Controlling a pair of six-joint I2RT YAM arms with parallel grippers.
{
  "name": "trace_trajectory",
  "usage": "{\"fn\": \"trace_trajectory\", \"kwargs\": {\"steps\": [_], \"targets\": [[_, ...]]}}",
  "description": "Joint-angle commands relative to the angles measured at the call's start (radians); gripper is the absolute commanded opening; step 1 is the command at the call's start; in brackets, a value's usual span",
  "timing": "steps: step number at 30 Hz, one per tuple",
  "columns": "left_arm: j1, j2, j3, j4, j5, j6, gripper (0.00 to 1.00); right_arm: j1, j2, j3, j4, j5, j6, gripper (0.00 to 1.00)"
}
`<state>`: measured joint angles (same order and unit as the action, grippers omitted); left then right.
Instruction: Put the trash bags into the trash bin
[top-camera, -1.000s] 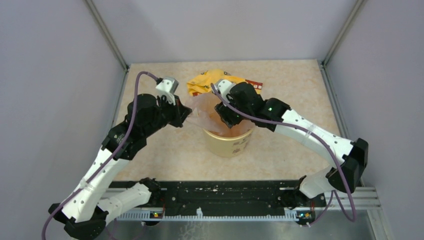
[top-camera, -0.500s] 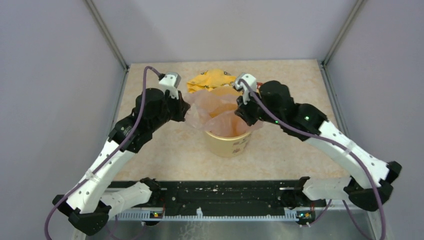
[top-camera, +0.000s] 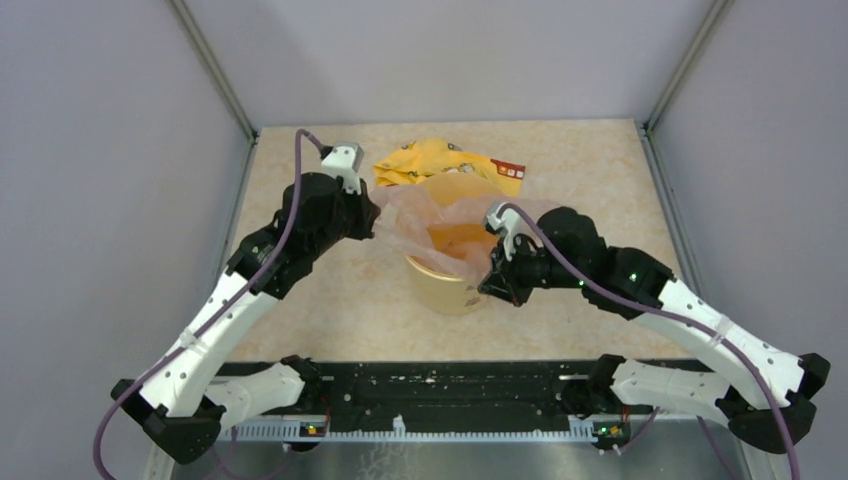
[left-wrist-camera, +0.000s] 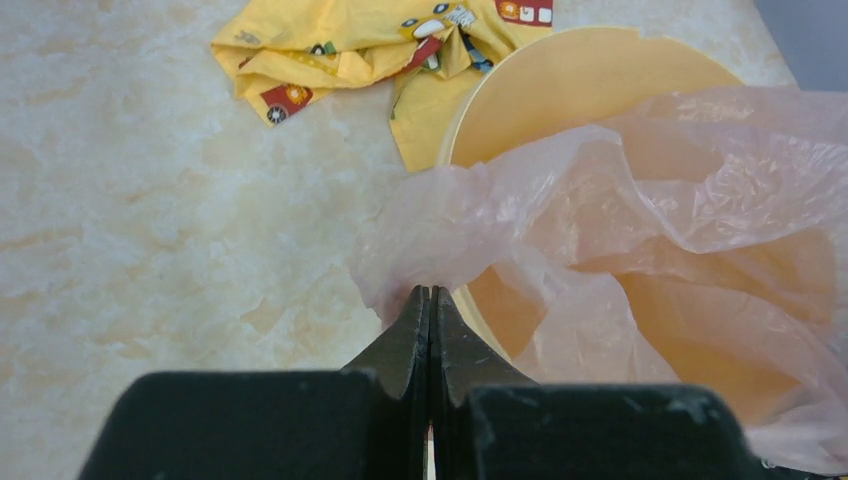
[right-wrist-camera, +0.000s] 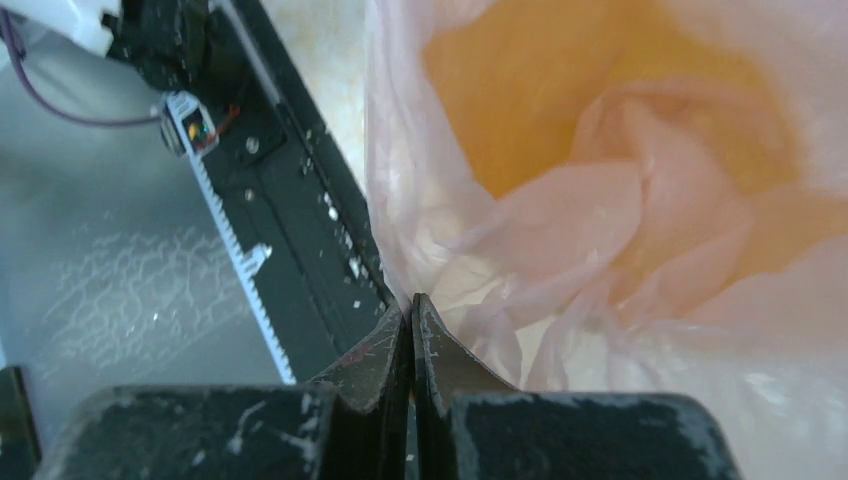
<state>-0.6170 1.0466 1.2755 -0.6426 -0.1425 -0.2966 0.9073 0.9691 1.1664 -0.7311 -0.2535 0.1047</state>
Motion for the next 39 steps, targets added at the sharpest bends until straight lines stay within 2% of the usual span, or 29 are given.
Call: {"fn": "trace_trajectory", "kwargs": {"steps": [1, 8, 14, 19, 23, 24, 26, 28, 30, 33, 36, 39], "targets": [[-0.002, -0.078, -0.093, 0.007, -0.030, -0.058, 0.00, 0.035, -0.049, -0.101, 0.037, -0.040, 0.074, 0.00], [0.002, -0.113, -0.210, 0.009, -0.087, -0.108, 0.00, 0.054, -0.056, -0.192, 0.068, 0.030, 0.110, 0.00], [0.007, -0.068, -0.246, 0.006, -0.130, -0.137, 0.00, 0.054, -0.040, -0.211, 0.035, 0.104, 0.102, 0.00], [0.011, -0.031, -0.260, 0.072, -0.121, -0.146, 0.00, 0.054, -0.025, -0.251, 0.070, 0.150, 0.123, 0.00], [0.011, 0.015, -0.252, 0.115, -0.098, -0.159, 0.00, 0.055, -0.016, -0.217, 0.048, 0.192, 0.137, 0.00], [0.011, 0.022, -0.246, 0.123, -0.093, -0.160, 0.00, 0.054, -0.020, -0.202, 0.037, 0.196, 0.137, 0.04], [0.011, 0.039, -0.237, 0.139, -0.094, -0.157, 0.00, 0.054, -0.034, -0.179, 0.013, 0.216, 0.141, 0.20], [0.011, 0.055, -0.229, 0.142, -0.103, -0.149, 0.00, 0.054, -0.053, -0.153, -0.015, 0.231, 0.145, 0.42], [0.011, 0.063, -0.226, 0.148, -0.104, -0.146, 0.00, 0.054, -0.076, -0.118, -0.049, 0.244, 0.156, 0.55], [0.010, 0.066, -0.224, 0.156, -0.096, -0.143, 0.00, 0.054, -0.096, -0.059, -0.105, 0.282, 0.185, 0.68], [0.011, 0.067, -0.220, 0.159, -0.095, -0.139, 0.00, 0.054, -0.107, 0.010, -0.168, 0.326, 0.217, 0.74], [0.011, 0.066, -0.214, 0.157, -0.091, -0.135, 0.00, 0.054, -0.106, 0.078, -0.237, 0.384, 0.261, 0.76]]}}
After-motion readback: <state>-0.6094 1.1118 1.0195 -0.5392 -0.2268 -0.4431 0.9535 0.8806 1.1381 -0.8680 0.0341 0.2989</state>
